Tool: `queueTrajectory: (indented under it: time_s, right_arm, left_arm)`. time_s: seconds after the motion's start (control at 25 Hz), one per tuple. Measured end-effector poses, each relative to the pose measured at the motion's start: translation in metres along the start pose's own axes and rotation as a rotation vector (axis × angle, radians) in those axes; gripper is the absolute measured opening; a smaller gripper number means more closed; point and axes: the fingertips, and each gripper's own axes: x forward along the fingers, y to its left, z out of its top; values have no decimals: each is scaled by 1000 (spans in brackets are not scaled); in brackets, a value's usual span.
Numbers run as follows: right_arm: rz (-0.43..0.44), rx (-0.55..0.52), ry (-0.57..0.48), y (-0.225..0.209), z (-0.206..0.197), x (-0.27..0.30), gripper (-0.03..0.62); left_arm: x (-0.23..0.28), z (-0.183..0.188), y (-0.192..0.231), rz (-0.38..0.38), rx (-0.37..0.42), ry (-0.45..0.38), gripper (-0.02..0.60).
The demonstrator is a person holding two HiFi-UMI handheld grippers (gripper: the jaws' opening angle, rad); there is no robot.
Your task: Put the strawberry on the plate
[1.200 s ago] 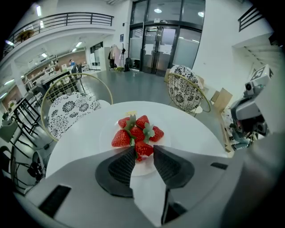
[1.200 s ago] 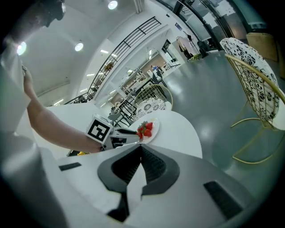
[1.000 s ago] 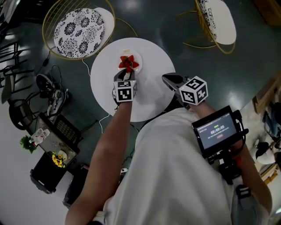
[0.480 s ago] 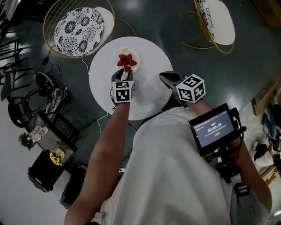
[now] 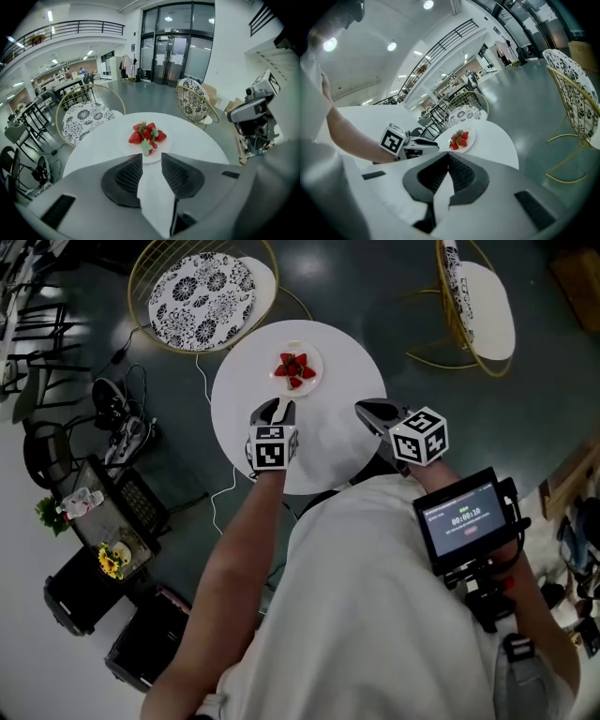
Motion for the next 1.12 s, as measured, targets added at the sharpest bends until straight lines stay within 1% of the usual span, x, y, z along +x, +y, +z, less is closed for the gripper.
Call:
queueTrajectory:
  time_s: [0.08,0.24,0.44,0.48,0.6,0.68,0.76,0.92,1.12]
  right_arm:
    - [-6,-16,-1,14,-1,-5,8]
    - [-9,-48,-2,57,-7,-5,8]
    - [8,-92,11,84,-9,-2,8]
    - [10,-97,10,91,-10,-2,8]
    - [19,-117,14,110,-13,-1,8]
    - [27,-135,19,121,-16,0,8]
    - [33,-153,16,139,-22,-5,8]
    - [40,-190,3,189,-36,-26,8]
    - [51,-220,-12,188,-32,-25,8]
  left_arm:
    - [-19,-8,-1,2,-15,-16,127]
    - [-68,-34,9,15,-53,-57,127]
    - [-108,-54,11,23,-116,-120,121]
    - [-117,-59,11,24,-125,-131,93]
    - [-137,-73,14,32,-150,-160,44]
    - [-149,-80,16,39,-170,-184,23]
    - [-169,-90,12,41,-184,-214,9]
    - [-225,-110,-2,40,-207,-285,9]
    - [-236,-106,-11,31,-220,-353,9]
